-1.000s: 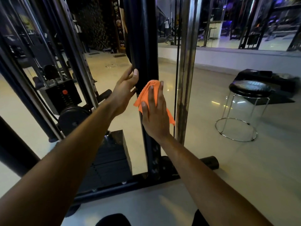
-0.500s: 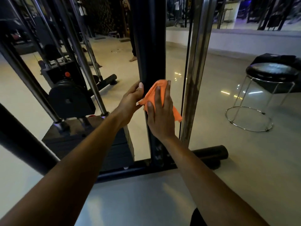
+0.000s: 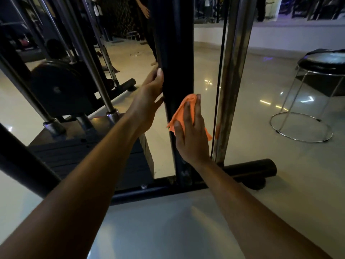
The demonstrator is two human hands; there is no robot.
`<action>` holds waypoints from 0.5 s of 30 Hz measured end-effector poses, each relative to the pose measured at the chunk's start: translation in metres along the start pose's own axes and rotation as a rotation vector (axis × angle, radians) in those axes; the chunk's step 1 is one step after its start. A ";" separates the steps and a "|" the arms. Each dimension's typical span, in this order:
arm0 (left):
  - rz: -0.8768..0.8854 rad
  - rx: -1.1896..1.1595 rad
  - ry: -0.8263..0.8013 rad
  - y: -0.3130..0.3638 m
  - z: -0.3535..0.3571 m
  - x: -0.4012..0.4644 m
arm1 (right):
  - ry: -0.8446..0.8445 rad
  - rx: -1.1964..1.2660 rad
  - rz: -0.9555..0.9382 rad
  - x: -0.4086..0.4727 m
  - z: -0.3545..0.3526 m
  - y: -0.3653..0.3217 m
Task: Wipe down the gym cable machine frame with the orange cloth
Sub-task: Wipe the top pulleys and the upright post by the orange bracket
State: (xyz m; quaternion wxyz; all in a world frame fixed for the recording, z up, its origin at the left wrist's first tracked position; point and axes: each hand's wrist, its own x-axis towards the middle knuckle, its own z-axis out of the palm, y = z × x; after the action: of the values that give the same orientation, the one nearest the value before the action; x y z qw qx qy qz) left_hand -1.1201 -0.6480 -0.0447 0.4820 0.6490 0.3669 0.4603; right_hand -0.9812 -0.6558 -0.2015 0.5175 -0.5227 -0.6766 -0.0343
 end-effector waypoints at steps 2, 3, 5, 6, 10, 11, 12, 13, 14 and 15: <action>0.037 0.027 0.004 -0.004 0.002 -0.004 | -0.002 0.071 0.020 0.003 -0.005 -0.005; 0.051 0.037 0.002 -0.005 0.001 -0.003 | 0.018 0.108 0.028 0.011 -0.006 -0.013; 0.068 0.043 -0.007 -0.006 0.001 0.001 | 0.072 0.136 0.047 0.031 -0.011 -0.028; 0.071 0.043 -0.008 -0.007 0.000 0.003 | 0.090 0.130 0.049 0.039 -0.013 -0.030; 0.099 0.036 -0.020 -0.012 -0.006 0.004 | 0.043 0.008 -0.008 0.012 -0.001 -0.011; 0.103 0.036 -0.031 -0.017 -0.006 0.003 | 0.004 -0.031 -0.007 -0.006 0.007 -0.001; 0.100 0.034 -0.043 -0.023 -0.006 0.002 | -0.029 -0.063 0.011 -0.023 0.015 0.009; 0.092 0.030 -0.049 -0.031 -0.005 0.000 | -0.047 -0.092 0.030 -0.039 0.021 0.016; 0.081 0.021 -0.049 -0.040 -0.004 -0.004 | -0.049 -0.125 0.039 -0.049 0.027 0.021; 0.068 0.005 -0.048 -0.050 -0.003 -0.006 | -0.038 -0.151 0.041 -0.053 0.029 0.023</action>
State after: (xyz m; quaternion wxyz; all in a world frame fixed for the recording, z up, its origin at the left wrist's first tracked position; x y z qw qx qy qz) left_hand -1.1263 -0.6395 -0.0941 0.4732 0.6733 0.3340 0.4596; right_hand -0.9881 -0.6639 -0.2655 0.4643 -0.5744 -0.6711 -0.0646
